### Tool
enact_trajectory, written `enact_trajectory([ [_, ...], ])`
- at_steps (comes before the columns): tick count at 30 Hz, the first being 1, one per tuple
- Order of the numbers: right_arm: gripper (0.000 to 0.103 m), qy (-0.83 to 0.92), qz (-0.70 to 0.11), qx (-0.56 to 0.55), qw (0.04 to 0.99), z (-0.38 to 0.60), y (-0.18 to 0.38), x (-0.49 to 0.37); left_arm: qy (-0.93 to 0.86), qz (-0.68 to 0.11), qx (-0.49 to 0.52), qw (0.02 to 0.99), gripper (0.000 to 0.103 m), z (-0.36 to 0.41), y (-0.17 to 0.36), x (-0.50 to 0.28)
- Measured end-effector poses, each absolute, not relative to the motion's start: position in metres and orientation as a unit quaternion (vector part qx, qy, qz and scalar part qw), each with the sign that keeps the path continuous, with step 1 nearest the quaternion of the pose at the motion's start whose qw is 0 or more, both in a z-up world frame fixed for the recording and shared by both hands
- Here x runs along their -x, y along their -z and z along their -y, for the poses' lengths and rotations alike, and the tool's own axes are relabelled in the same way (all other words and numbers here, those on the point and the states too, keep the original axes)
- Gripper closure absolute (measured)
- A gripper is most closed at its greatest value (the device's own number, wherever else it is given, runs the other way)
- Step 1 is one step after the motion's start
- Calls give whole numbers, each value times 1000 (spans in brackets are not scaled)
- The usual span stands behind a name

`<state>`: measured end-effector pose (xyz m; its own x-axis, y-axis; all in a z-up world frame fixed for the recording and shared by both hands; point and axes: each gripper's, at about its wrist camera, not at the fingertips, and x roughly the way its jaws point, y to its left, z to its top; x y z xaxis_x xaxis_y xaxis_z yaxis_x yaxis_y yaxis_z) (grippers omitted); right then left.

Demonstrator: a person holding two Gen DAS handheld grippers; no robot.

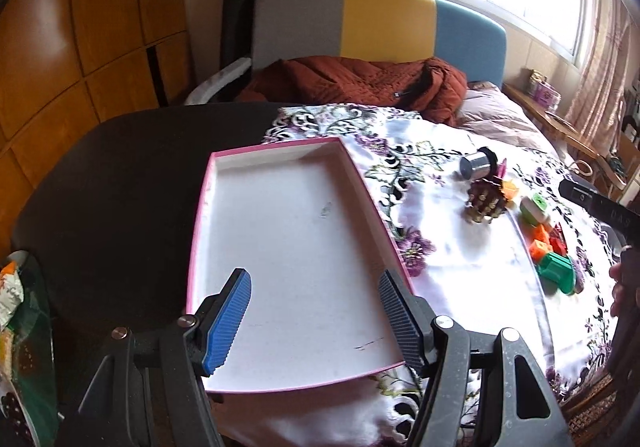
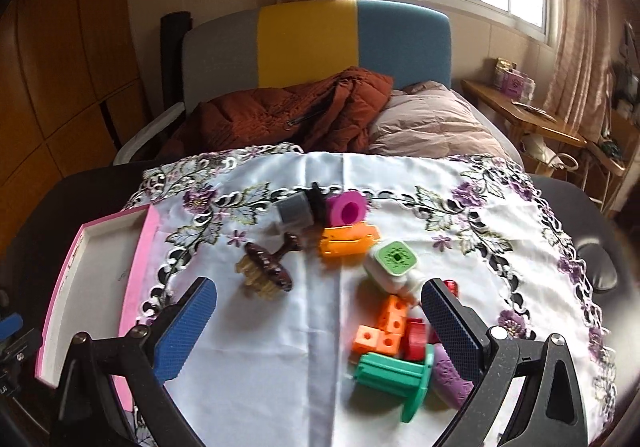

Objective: Organize rigid objects
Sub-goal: 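Grasp the brown wooden peg comb with the left gripper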

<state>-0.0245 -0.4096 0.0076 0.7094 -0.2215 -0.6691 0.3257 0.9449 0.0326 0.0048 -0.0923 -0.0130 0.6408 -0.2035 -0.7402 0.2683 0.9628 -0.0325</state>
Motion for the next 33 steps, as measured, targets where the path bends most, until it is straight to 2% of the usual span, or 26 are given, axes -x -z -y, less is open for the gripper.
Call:
enact_trajectory([
  [6, 0, 191, -344, -142, 908, 495, 2, 38, 203, -416, -32, 886, 35, 120, 15, -6],
  [10, 0, 220, -329, -224, 891, 542, 18, 51, 237, -429, -32, 871, 28, 143, 16, -12],
  [13, 0, 226, -313, -272, 881, 558, 20, 59, 258, -445, -34, 857, 28, 162, 20, -21],
  [20, 0, 207, -315, -281, 883, 556, 21, 57, 296, -489, -43, 819, 28, 216, 37, -48],
  [28, 0, 194, -311, -294, 883, 559, 22, 57, 348, -486, -64, 799, 27, 279, 45, -87],
  [33, 0, 190, -312, -299, 882, 560, 23, 56, 361, -472, -96, 799, 15, 312, 56, -106],
])
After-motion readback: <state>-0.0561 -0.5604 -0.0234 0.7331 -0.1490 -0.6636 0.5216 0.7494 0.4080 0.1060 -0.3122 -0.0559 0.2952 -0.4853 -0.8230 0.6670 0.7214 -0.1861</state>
